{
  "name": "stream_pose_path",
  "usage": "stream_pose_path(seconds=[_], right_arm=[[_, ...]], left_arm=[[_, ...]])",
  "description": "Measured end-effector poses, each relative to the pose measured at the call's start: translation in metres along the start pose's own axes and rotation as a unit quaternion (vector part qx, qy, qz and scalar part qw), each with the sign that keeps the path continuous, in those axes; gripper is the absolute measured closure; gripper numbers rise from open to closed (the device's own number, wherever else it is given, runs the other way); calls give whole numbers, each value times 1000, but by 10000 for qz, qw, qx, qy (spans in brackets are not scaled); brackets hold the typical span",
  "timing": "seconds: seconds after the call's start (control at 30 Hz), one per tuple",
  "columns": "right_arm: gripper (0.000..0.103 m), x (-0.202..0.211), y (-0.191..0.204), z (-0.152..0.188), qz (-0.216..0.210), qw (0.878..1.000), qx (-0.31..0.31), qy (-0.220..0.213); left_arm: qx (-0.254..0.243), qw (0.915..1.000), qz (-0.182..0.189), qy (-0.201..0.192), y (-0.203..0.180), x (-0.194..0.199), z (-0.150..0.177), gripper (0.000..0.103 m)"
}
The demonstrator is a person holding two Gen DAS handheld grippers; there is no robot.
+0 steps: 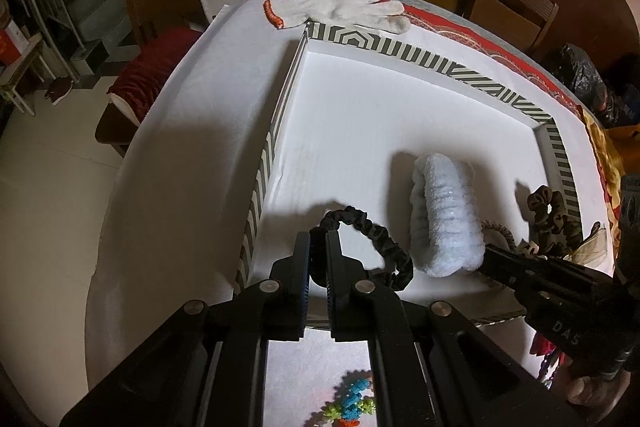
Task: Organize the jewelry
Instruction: 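Carry the black scrunchie with the left tool while the right tool carries the bracelet over the tray, then open the left tool to drop the scrunchie while the right tool releases the bracelet into the tray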
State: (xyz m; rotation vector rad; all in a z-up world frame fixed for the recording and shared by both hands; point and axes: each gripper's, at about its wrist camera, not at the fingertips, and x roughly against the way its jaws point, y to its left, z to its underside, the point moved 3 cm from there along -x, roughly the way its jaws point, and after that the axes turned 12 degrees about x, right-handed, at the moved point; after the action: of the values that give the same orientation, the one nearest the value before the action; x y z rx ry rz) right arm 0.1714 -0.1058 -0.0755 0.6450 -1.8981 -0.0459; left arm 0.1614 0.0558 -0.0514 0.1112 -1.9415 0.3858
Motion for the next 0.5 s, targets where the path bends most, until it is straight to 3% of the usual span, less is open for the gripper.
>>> stream_pose_path(seconds=[0.1,0.2,0.37,0.5], right_arm=[[87,1,1,0,-7,10000,16,-9],[86,6,1,0,-44,10000,-42,-36],[67,25,2,1,-24,9996,-146,-235],[67,44,9,4,21,9991,-116,-414]], left_arm=[[11,10000,-12,45,0,0,1,93],[34,10000,9,39,0,3,1,73],[65,10000,-28,-66,2,11,1,66],[76,9998,-48,-151,2,20,3,61]])
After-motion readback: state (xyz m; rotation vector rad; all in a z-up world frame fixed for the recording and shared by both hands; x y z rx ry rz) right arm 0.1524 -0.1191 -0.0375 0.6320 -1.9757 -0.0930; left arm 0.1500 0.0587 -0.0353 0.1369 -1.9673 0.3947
